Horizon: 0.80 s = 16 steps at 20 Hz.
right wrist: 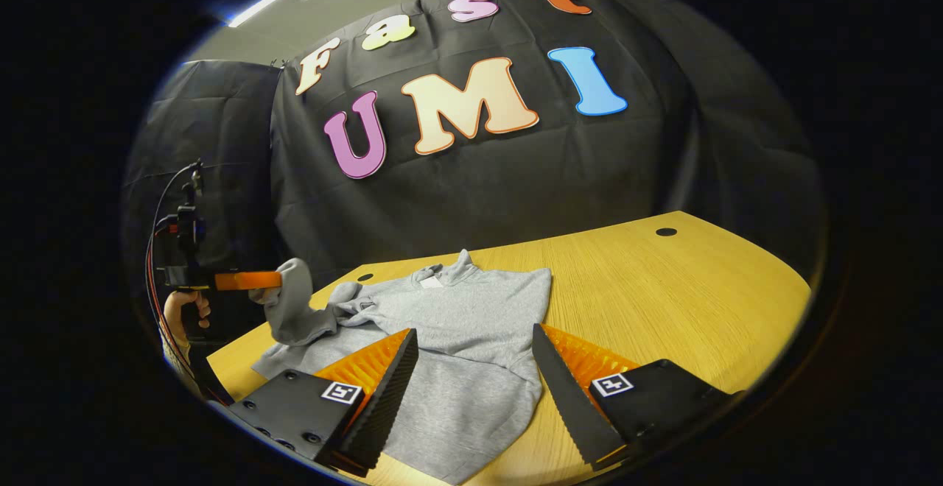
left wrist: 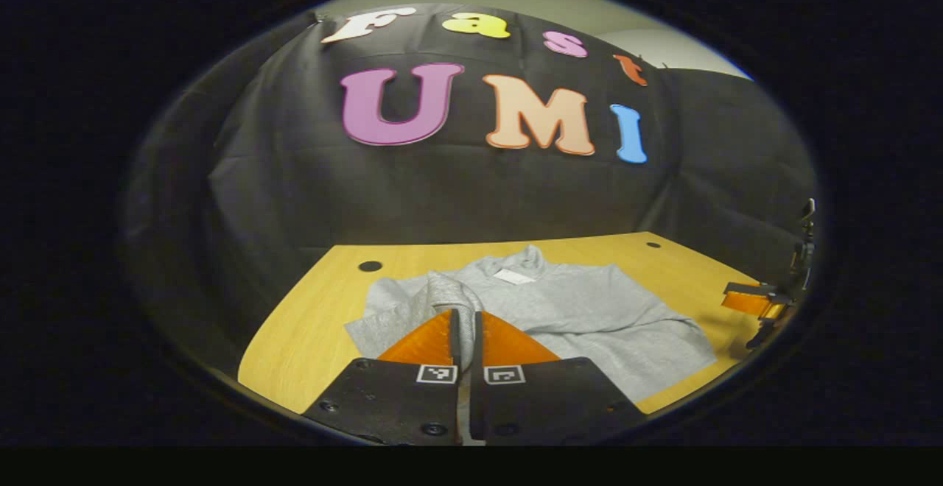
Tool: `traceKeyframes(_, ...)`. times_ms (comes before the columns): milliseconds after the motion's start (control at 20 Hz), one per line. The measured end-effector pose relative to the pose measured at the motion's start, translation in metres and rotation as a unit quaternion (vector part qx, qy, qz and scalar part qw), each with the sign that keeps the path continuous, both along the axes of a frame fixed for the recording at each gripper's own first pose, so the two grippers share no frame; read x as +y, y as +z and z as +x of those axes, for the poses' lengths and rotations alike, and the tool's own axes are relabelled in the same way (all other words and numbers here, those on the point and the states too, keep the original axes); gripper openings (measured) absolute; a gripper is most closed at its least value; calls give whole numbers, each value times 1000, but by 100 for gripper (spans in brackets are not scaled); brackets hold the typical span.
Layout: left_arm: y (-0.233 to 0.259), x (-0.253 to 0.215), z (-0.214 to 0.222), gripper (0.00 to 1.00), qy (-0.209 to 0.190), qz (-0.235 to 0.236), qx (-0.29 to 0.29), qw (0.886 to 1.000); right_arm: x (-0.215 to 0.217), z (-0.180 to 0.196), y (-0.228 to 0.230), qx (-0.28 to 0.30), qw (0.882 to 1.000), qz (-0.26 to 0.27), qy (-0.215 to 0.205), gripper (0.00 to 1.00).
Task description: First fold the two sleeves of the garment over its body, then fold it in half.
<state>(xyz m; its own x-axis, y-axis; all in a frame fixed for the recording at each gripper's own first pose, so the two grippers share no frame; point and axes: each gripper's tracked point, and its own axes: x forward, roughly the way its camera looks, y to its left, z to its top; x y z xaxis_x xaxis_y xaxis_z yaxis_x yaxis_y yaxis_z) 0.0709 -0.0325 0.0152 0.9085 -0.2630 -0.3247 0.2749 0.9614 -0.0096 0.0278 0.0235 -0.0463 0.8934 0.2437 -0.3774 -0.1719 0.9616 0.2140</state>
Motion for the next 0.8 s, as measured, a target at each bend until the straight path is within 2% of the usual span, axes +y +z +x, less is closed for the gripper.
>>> traceKeyframes(200, 5, -63, 20, 0, -51, -14, -8, 999, 10, -2, -4, 6, 1000, 6, 13, 97)
traceKeyframes(450, 0, -150, 40, 0, -115, -41, 10, 992, 7, -1, -4, 9, 1000, 4, 14, 97)
traceKeyframes(700, -20, -217, 60, 0, -152, -55, 40, 986, 0, -1, -8, 11, 1000, -3, 6, 97)
traceKeyframes(800, -34, -233, 67, 0, -153, -49, 52, 986, -2, 1, -10, 14, 1000, -3, 4, 97)
